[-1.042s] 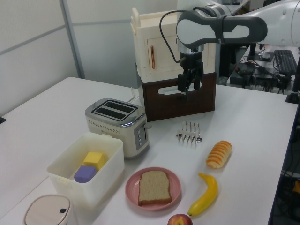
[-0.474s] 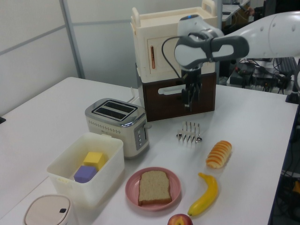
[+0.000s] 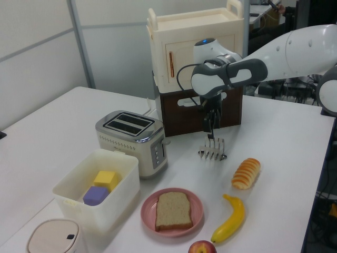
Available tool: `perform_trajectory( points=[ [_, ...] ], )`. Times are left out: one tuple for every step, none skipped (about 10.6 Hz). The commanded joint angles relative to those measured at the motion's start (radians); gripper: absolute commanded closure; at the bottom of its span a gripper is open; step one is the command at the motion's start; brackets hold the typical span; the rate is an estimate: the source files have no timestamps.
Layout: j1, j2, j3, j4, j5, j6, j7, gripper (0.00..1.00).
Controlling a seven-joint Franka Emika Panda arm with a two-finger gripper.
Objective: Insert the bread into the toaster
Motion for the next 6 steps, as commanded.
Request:
perform_trajectory(
  points=[
    [0.010, -0.022, -0.002, -0.028, -0.023, 0.022, -0.015, 0.44],
    [0.010, -0.038, 0.006, -0.022, -0.020, 0.017, -0.005, 0.44],
    [0.018, -0.061, 0.007, 0.001, -0.014, 0.013, 0.000, 0.47],
    [0.041, -0.084, 0.007, 0.024, -0.003, -0.008, 0.000, 0.49],
    [0.051, -0.097, 0.009, 0.058, 0.023, -0.033, 0.000, 0.49],
    [0.068, -0.101, 0.007, 0.105, 0.069, -0.038, 0.008, 0.49]
  ],
)
